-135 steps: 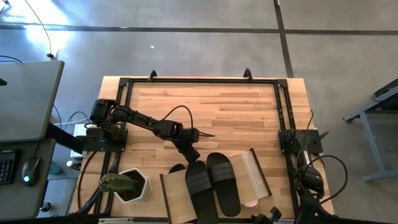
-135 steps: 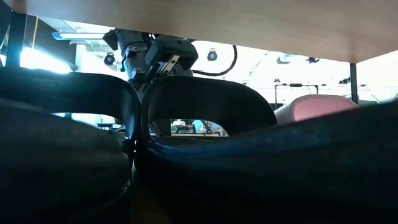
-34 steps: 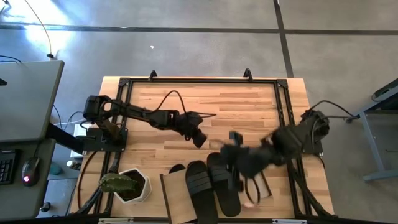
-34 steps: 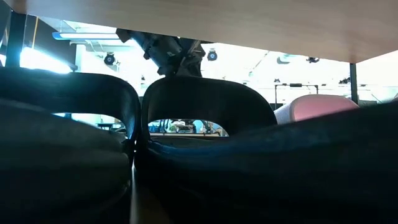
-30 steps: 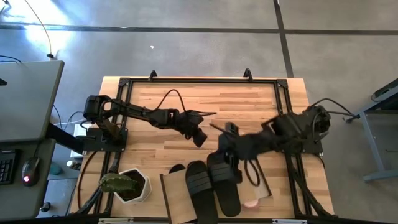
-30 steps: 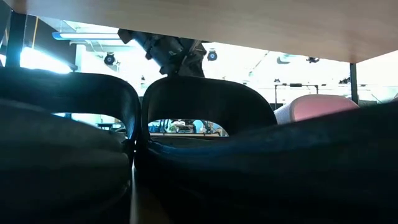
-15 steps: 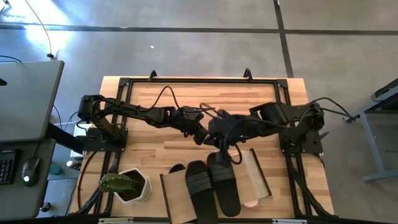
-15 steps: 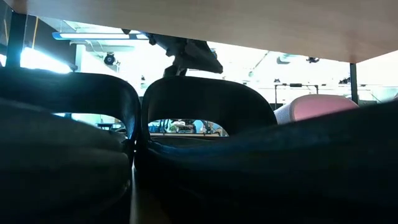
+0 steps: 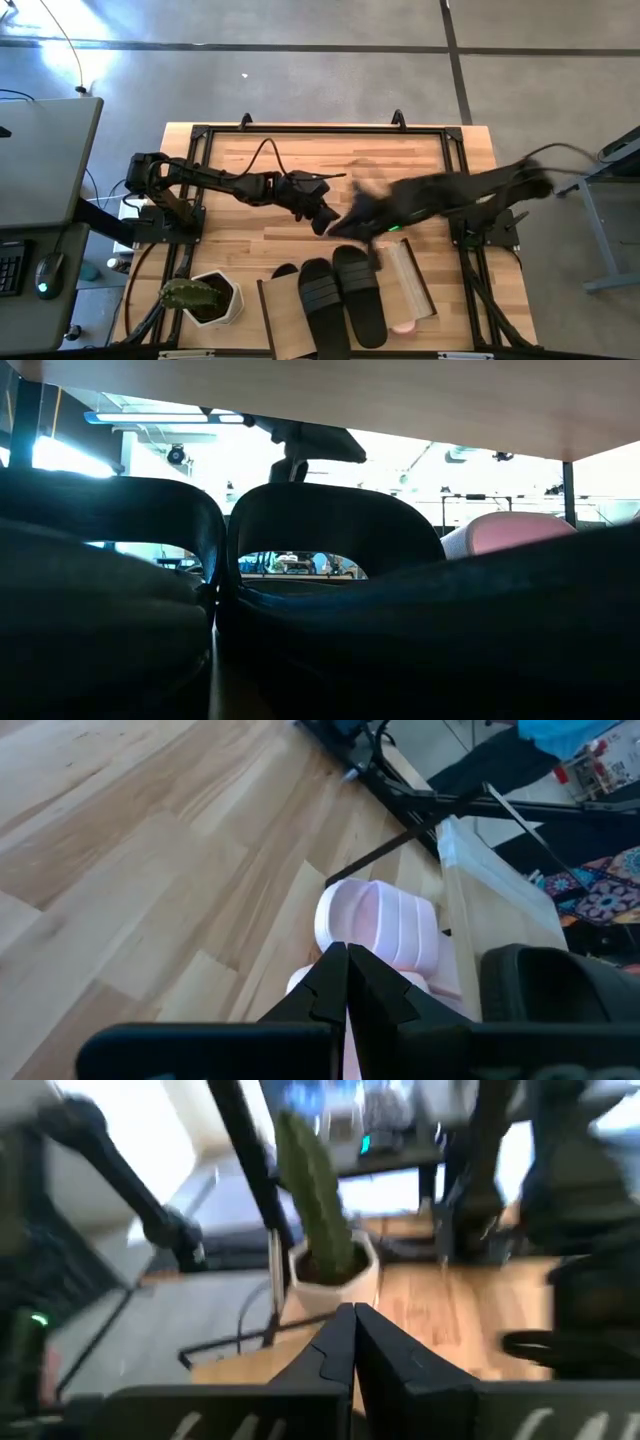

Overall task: Pick and place slides into the shelf
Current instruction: Adjust the slippers on the shelf

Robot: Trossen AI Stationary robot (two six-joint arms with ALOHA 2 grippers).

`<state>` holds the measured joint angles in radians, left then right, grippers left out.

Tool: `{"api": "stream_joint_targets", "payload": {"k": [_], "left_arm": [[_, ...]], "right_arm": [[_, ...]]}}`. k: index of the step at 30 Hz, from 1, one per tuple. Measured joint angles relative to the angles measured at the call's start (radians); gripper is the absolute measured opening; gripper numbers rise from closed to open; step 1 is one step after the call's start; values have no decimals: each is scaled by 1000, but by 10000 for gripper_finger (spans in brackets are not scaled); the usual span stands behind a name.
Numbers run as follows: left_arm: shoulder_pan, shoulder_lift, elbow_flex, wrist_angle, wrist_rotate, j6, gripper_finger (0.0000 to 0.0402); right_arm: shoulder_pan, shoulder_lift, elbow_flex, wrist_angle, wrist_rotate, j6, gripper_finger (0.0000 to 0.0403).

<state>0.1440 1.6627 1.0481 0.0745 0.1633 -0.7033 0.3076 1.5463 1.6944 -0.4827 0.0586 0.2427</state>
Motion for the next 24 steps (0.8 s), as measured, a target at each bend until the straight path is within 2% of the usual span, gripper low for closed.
{"api": "stream_joint_targets", "payload": {"k": [3,7,10,13,18,24], "left_arm": [[-1,0,0,17,-11,-3,0],[-9,0,0,46,4,-11,0],[-18,0,0,50,4,-11,0],[-30,0,0,49,22,-12,0],[-63,0,0,46,27,-11,0],[-104,1,0,46,50,-10,0]], "right_arm": [[2,-221,-229,106,83,42,0],[16,-466,-581,432,101,141,0],[41,-582,-736,451,185,226,0],[73,-650,-851,390,289,319,0],[110,-712,-964,397,335,411,0],[121,-716,-990,393,343,438,0]]}}
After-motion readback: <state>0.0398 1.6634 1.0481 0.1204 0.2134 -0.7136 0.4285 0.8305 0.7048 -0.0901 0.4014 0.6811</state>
